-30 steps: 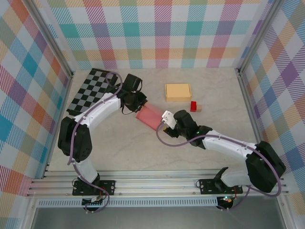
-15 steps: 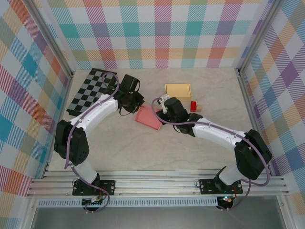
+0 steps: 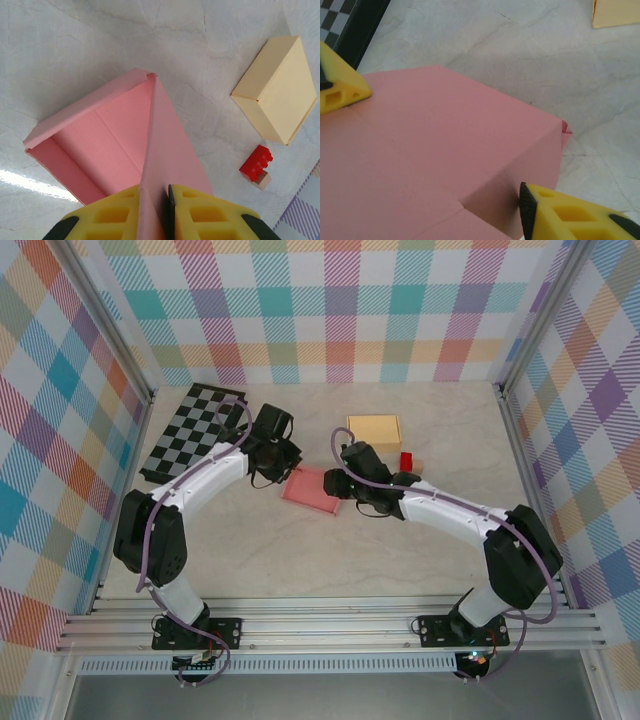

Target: Fold the paper box

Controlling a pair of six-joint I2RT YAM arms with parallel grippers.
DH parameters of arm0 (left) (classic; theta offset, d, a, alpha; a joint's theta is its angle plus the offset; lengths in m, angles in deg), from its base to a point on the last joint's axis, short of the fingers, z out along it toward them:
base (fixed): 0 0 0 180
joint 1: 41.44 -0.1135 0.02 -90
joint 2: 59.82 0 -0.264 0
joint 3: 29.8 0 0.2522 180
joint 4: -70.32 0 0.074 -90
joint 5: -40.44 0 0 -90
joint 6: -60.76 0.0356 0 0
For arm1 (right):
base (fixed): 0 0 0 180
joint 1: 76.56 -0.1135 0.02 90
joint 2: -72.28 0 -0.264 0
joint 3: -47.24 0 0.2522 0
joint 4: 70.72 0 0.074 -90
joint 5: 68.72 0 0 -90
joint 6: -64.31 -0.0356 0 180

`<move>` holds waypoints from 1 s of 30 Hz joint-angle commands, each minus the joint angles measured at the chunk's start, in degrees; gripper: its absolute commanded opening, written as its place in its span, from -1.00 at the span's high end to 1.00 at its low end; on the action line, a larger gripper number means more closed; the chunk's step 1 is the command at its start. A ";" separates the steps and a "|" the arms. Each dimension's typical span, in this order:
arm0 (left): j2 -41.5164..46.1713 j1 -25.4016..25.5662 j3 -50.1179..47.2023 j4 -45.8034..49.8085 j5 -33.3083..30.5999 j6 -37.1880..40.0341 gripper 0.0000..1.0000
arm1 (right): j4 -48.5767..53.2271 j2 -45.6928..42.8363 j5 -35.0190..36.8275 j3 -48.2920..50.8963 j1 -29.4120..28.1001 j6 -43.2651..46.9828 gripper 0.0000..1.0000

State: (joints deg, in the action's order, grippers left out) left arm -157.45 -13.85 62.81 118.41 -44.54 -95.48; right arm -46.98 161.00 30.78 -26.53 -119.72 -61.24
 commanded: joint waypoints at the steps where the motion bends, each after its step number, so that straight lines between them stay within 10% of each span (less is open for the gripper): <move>1: -0.20 -0.26 -2.09 1.12 -0.30 2.05 0.66 | -4.45 0.98 -1.48 -0.01 0.35 -3.04 0.02; 30: 0.59 0.09 0.11 1.93 2.93 1.58 0.65 | -13.64 4.00 -13.97 -2.54 0.88 -8.09 -0.04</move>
State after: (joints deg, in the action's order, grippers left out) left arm -157.84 -14.77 62.24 117.36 -44.60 -95.65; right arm -55.86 163.82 19.22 -25.53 -118.67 -69.21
